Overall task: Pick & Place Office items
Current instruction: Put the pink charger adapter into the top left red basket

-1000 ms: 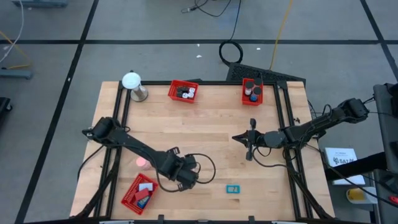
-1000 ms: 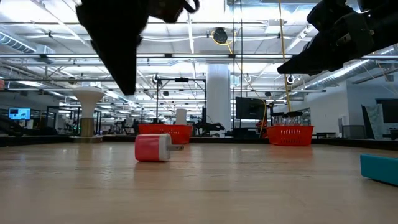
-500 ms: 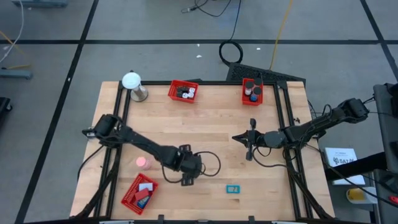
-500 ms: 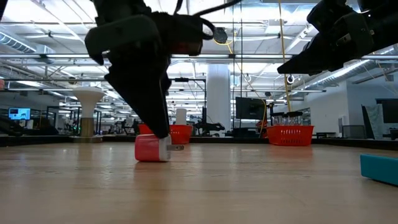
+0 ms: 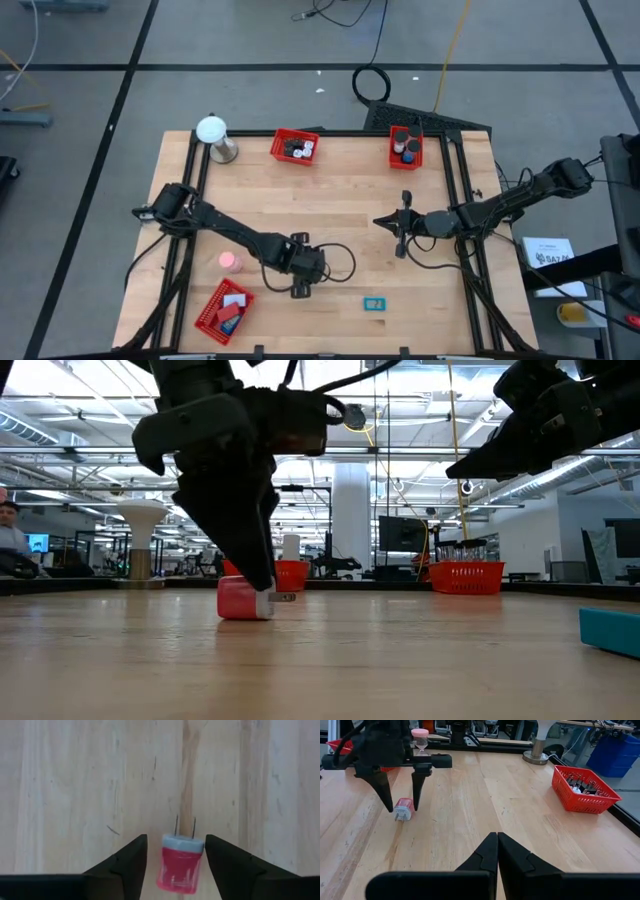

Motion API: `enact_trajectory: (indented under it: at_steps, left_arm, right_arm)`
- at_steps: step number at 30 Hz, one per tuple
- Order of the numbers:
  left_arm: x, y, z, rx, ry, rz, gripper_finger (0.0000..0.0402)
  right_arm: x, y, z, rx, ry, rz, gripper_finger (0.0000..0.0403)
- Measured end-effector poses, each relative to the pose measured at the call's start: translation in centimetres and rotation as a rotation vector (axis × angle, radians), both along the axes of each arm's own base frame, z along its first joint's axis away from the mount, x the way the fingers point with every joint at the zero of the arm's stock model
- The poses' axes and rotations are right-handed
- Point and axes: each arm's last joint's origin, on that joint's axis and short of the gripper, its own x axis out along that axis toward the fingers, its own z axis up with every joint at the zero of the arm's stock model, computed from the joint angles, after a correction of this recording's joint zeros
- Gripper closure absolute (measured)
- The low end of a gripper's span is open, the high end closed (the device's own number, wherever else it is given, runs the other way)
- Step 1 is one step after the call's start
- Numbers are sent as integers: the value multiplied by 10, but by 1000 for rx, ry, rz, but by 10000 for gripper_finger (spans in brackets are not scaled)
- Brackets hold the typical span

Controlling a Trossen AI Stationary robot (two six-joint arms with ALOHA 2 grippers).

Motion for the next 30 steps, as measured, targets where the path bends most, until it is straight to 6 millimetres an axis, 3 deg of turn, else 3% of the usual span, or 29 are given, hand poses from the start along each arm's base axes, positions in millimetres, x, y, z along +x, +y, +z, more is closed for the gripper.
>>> enact_trajectory:
  at_steps: [7, 11, 18, 24, 30]
  left_arm:
    - [2, -2, -15, 4, 40, 0, 226]
    - [3, 0, -13, 43, 14, 36, 267]
    - [3, -4, -9, 148, -71, 87, 269]
    - [4, -13, -17, 131, -298, 111, 269]
    - [-3, 3, -37, -11, -691, 149, 269]
  right_arm:
    - [0, 0, 0, -1, 1, 0, 401]
    - [0, 0, 0, -1, 1, -1, 401]
    - [0, 0, 0, -1, 2, -1, 401]
    - [0, 0, -1, -5, 9, 0, 401]
    - [0, 0, 0, -4, 4, 0, 401]
